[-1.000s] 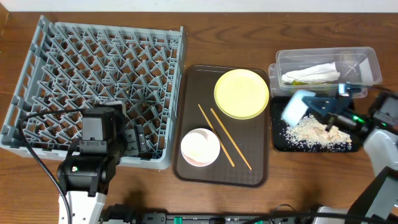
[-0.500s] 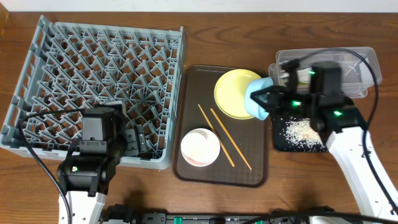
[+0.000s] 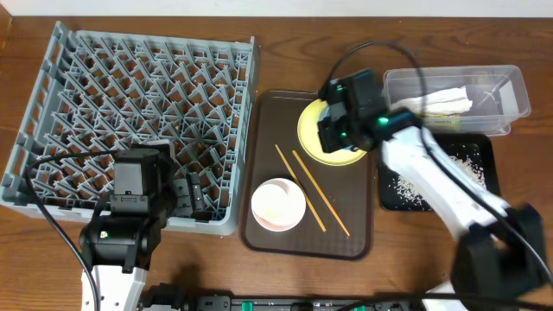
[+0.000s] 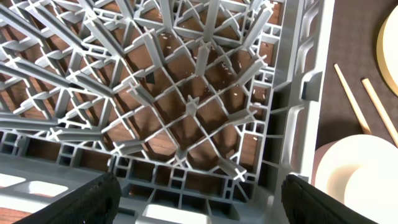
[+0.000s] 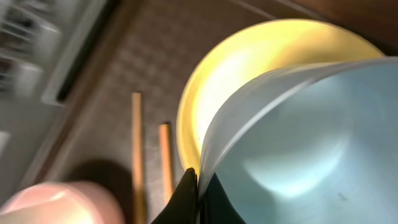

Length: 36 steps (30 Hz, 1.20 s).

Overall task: Sort waste into correct bins and load items into the dishwasher
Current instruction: 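Place the empty blue bowl onto the yellow plate with the right gripper, then grasp the pink-white cup with the right gripper and lift it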

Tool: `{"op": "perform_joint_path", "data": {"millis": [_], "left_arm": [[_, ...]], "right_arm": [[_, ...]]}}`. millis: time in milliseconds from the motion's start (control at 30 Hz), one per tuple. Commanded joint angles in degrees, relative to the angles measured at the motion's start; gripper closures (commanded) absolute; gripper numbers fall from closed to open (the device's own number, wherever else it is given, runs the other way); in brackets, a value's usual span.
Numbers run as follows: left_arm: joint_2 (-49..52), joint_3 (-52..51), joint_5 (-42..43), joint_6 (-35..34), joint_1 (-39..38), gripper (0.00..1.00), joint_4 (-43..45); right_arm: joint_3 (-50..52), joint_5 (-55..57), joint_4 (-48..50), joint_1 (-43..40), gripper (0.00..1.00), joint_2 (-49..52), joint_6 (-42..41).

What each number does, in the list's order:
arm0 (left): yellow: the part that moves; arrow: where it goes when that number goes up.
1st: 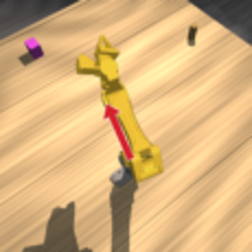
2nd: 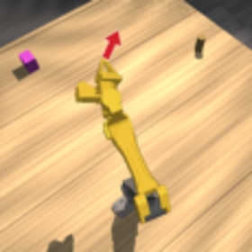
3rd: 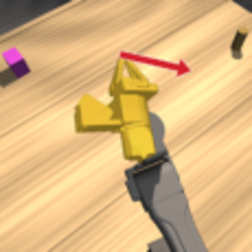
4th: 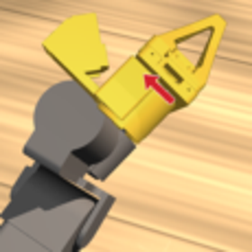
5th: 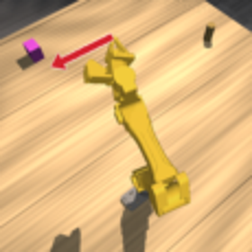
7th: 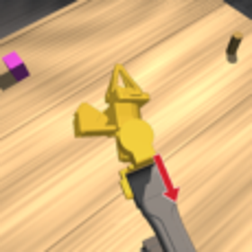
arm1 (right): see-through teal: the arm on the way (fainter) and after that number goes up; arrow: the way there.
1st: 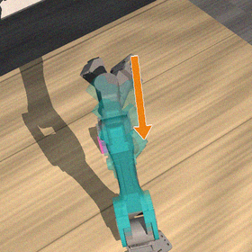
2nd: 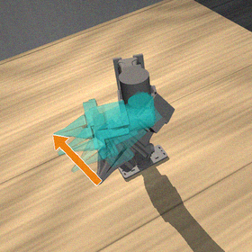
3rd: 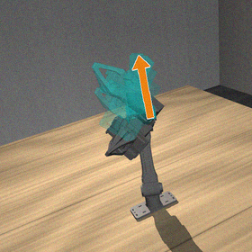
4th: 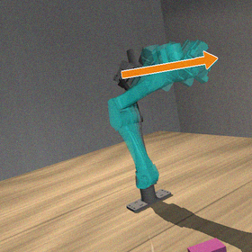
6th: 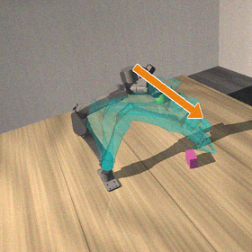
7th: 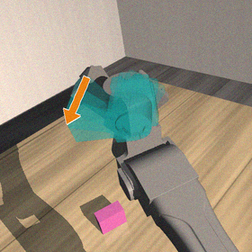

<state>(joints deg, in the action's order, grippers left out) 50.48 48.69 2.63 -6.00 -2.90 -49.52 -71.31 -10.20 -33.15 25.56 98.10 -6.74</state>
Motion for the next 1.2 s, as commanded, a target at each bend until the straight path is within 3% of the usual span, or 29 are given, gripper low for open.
{"op": "perform_joint_path", "data": {"millis": [0,100,433,667,1000,1167], "left_arm": [[0.0,1.2,-0.1,-0.3,0.0,0.14,0.1],[0.0,1.2,-0.1,-0.3,0.0,0.14,0.1],[0.0,1.2,-0.1,-0.3,0.0,0.14,0.1],[0.0,1.2,-0.1,-0.3,0.0,0.14,0.1],[0.0,1.2,-0.1,-0.3,0.0,0.14,0.1],[0.0,1.2,-0.1,-0.3,0.0,0.14,0.1]], "right_arm": [[-0.3,6.3,1.6,2.2,0.99,5.1,3.2],[-0.3,6.3,2.4,2.9,0.95,7.1,3.2],[-1.5,-1.6,0.0,3.2,0.56,2.4,2.3],[-2.4,-12.5,-3.3,5.0,0.46,-3.7,1.0],[0.3,-11.6,-9.2,14.3,0.56,0.9,0.7],[0.3,-4.7,-10.8,17.7,0.62,5.1,-3.5]]}}
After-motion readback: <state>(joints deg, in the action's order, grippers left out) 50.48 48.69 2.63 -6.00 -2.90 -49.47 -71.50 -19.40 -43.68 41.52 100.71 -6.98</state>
